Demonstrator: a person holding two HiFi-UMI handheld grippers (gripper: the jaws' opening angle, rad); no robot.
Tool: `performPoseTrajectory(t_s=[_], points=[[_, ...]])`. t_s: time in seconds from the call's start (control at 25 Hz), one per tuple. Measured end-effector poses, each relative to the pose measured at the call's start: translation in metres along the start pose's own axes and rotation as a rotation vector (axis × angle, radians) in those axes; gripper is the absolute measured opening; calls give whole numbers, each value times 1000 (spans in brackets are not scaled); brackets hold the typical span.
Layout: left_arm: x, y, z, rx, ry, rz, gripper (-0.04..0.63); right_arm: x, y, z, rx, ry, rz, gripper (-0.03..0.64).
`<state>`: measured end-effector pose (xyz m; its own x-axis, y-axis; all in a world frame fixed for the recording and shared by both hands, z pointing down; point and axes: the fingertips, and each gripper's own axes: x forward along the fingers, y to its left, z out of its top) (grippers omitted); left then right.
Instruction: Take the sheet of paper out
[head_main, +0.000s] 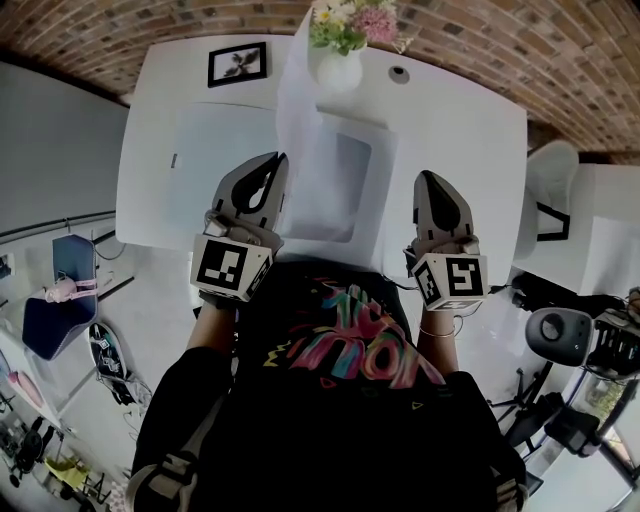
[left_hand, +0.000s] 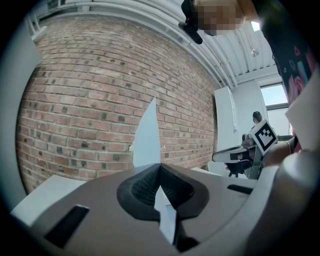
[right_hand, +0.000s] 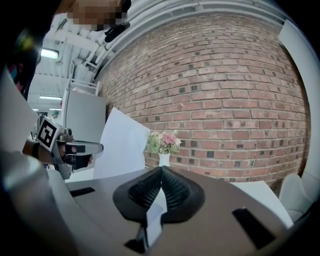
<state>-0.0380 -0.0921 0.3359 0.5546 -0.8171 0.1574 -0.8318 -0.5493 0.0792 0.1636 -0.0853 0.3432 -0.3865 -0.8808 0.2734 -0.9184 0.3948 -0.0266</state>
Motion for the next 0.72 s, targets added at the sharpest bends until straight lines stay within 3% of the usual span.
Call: performPoseTrajectory(t_s=[0.72], points=[[1,10,-7,9,31,-7,23,8,5,1,-11,-7,22,17]])
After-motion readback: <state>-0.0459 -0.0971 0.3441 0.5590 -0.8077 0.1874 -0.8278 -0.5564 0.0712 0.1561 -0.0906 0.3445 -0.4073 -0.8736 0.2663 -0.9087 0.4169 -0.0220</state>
